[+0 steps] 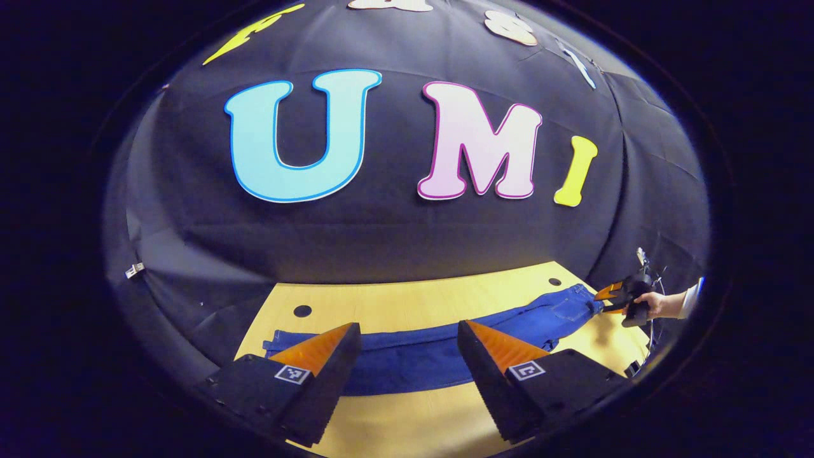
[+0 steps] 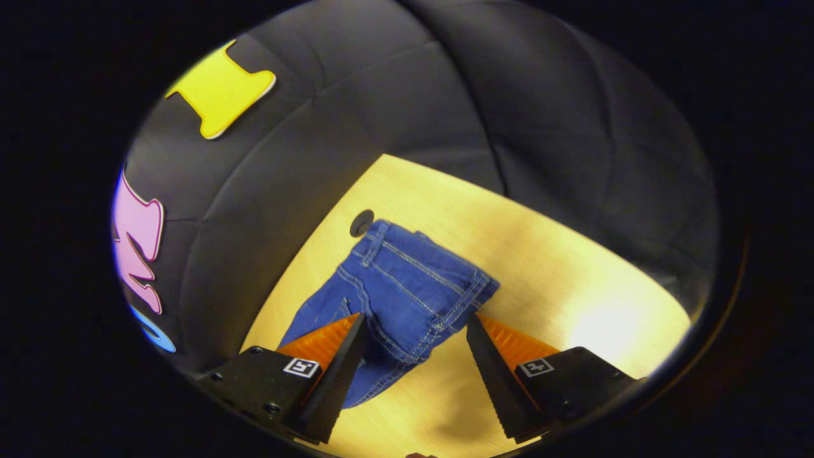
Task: Grasp the waist and the cuffs of the jeans and fold them to make the two legs overlap; first hold the waist and fold one-third of the jeans toward the cuffs, then hold the cuffs and fold the remaining one-third in the same direction to finish folding.
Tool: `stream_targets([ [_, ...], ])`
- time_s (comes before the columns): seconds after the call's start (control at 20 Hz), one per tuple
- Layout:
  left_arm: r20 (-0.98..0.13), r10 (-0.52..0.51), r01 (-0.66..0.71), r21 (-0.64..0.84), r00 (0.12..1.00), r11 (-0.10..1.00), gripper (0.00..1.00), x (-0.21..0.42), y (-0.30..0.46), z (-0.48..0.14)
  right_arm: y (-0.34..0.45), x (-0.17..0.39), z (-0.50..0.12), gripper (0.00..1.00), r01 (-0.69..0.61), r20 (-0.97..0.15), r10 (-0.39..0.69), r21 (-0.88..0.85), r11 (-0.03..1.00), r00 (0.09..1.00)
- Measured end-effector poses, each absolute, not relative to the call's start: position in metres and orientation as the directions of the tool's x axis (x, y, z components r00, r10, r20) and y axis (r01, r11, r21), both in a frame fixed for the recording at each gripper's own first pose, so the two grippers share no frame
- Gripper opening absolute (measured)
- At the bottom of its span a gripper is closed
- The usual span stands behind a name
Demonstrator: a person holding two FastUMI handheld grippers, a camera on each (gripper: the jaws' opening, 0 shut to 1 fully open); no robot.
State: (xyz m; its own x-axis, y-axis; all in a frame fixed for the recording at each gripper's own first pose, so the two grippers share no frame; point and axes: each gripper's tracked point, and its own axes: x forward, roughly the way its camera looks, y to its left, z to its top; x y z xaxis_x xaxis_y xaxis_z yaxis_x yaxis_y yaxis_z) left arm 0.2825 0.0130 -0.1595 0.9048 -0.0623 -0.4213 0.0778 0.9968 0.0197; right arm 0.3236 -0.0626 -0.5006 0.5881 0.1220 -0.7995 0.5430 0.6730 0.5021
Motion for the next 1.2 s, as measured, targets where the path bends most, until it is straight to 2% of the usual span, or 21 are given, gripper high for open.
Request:
stream_targets([
  [0.05,-0.405,-0.086,0.087,-0.015,0.910,0.996,0.97,0.284,0.000,-0.156,-0.061,0.326,-0.501,0.97,0.540,-0.796,0.129,0.510,0.669,0.592],
  [0.2,-0.339,-0.128,0.089,-0.128,0.932,0.988,0.97,0.290,-0.021,-0.139,-0.069,0.327,-0.500,0.93,0.554,-0.784,0.132,0.536,0.636,0.607],
  [0.45,-0.374,-0.071,0.012,-0.158,0.925,0.987,0.96,0.284,-0.014,-0.148,-0.077,0.318,-0.498,0.94,0.650,-0.822,0.128,0.525,0.550,0.555],
  [0.6,-0.390,-0.054,-0.018,-0.180,0.919,0.984,0.95,0.272,-0.006,-0.157,-0.075,0.322,-0.500,0.93,0.645,-0.796,0.159,0.573,0.505,0.584],
  [0.75,-0.391,-0.080,-0.007,-0.216,0.917,0.976,0.96,0.265,-0.005,-0.162,-0.078,0.338,-0.500,0.91,0.679,-0.762,0.160,0.636,0.367,0.627],
  [0.85,-0.400,-0.081,0.006,-0.186,0.913,0.983,0.95,0.257,0.001,-0.160,-0.083,0.335,-0.497,0.91,0.672,-0.721,0.142,0.686,0.278,0.678],
  [0.95,-0.411,-0.068,0.013,-0.134,0.909,0.991,0.96,0.246,0.012,-0.155,-0.087,0.328,-0.500,0.90,0.679,-0.715,0.107,0.693,0.242,0.691],
  [1.0,-0.414,-0.063,0.019,-0.108,0.908,0.994,0.96,0.240,0.016,-0.152,-0.095,0.322,-0.507,0.73,0.699,-0.740,0.068,0.659,0.278,0.670],
  [1.15,-0.434,-0.040,0.025,-0.041,0.900,0.999,0.96,0.219,0.033,-0.153,-0.096,0.319,-0.507,0.36,0.695,-0.775,0.030,0.584,0.419,0.632],
  [1.2,-0.446,-0.035,0.024,-0.030,0.895,0.999,0.96,0.213,0.037,-0.155,-0.092,0.323,-0.507,0.20,0.694,-0.780,0.020,0.568,0.443,0.625],
])
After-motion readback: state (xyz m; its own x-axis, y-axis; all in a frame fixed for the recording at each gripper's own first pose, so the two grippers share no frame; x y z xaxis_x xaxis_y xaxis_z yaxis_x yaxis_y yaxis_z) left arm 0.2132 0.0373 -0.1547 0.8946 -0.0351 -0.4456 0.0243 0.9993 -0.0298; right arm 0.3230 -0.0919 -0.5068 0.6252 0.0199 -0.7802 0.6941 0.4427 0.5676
